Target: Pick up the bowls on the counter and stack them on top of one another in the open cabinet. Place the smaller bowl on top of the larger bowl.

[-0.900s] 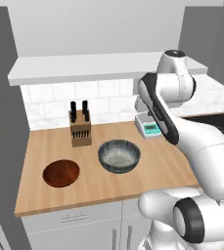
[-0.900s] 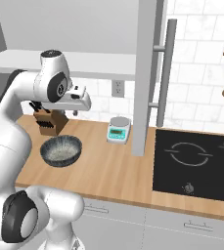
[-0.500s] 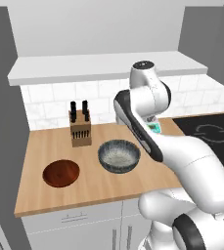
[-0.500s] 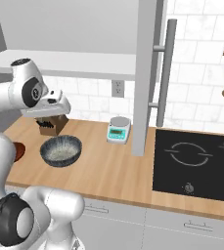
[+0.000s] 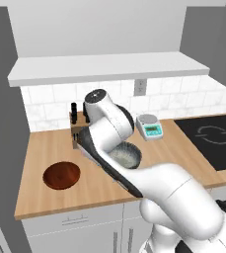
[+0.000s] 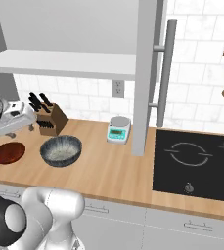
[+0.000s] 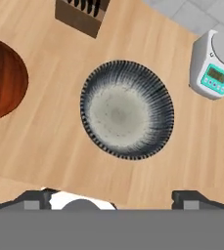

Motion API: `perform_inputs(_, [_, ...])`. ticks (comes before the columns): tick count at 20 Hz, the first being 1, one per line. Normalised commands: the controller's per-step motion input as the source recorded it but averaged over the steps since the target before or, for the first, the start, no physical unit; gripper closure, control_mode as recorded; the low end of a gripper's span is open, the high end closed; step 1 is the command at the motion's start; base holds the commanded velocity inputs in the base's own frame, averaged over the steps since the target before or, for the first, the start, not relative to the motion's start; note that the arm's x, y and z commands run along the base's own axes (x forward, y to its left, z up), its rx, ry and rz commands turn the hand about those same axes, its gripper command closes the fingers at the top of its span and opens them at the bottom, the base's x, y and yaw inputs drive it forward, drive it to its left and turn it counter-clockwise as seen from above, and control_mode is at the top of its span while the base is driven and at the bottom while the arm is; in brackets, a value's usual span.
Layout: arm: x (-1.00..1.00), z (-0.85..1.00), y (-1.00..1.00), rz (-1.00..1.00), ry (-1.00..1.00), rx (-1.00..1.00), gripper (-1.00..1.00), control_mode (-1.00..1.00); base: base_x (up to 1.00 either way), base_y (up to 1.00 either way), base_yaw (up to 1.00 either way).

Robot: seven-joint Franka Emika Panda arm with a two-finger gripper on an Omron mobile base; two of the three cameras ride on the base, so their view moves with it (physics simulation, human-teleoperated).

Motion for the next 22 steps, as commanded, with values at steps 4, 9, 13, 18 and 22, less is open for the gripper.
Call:
perform_inputs(4, [-0.11,-0.51,1.0,0.11,0.09,0.01,-1.0,-1.0,0.0,0.0,0.0])
perform_inputs(9, [0.16,-0.75,0.61,0.02,0.1,0.24,-1.0,-1.0,0.0,0.0,0.0])
perform_inputs(13, [0.38,-0.6,0.46,0.0,0.01,0.16,-1.0,-1.0,0.0,0.0,0.0])
perform_inputs(18, [0.28,-0.29,0.08,-0.02,0.0,0.0,-1.0,-1.0,0.0,0.0,0.0])
perform_inputs(22, [0.1,-0.33,0.0,-0.07,0.0,0.05,-1.0,-1.0,0.0,0.0,0.0])
